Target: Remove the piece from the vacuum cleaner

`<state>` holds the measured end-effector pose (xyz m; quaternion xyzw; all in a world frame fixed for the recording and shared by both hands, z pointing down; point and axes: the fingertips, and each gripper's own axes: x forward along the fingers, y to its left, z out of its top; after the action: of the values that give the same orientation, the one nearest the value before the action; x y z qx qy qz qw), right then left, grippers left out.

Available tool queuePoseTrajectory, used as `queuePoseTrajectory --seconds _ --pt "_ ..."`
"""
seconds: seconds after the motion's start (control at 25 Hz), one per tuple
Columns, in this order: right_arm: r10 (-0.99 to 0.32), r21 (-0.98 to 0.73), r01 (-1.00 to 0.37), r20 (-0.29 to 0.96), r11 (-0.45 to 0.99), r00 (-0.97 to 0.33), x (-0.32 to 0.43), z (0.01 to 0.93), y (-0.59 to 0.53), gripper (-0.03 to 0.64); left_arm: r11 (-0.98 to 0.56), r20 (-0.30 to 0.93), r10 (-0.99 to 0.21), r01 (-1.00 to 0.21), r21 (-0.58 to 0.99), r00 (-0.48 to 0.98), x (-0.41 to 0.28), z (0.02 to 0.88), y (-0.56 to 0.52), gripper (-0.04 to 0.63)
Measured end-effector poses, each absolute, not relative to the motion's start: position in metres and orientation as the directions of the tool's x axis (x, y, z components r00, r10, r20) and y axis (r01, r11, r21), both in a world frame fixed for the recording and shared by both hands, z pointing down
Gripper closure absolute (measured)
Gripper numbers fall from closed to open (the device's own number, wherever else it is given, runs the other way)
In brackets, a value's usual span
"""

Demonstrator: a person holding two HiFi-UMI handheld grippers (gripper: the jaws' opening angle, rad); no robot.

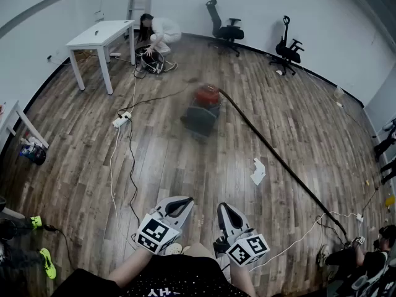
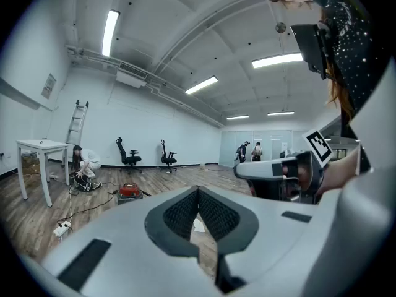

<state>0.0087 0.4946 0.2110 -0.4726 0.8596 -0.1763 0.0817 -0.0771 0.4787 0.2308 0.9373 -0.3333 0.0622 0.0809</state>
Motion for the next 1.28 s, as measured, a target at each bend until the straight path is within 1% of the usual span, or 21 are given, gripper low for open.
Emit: queuePoseTrajectory --seconds 0.32,0.56,1.04,1.28 --pt "-0.851 -0.387 -0.79 0.023 0.476 -0.524 0.01 0.22 0.474 0.604 -0.772 0.201 -0.598 -0.625 0.114 0.776 -0.078 0.247 0.457 0.586" --pt "-0.844 -0.382 -0.788 0.034 0.483 -0.535 0.027 0.222 0.424 0.604 -0.753 0.206 -0.619 -0.647 0.119 0.758 -0.068 0.25 0.411 0.586" --pt "-0.814 -0.38 -0.759 0.026 0.528 -0.58 0.096 0.219 0.295 0.604 -0.727 0.194 -0.658 -0.681 0.088 0.727 -0.005 0.239 0.282 0.586" --pt "-0.789 -0.365 -0.741 0.03 0.564 -0.614 0.115 0.218 0.253 0.604 -0.683 0.197 -0.696 -0.721 0.115 0.691 0.01 0.242 0.246 0.586"
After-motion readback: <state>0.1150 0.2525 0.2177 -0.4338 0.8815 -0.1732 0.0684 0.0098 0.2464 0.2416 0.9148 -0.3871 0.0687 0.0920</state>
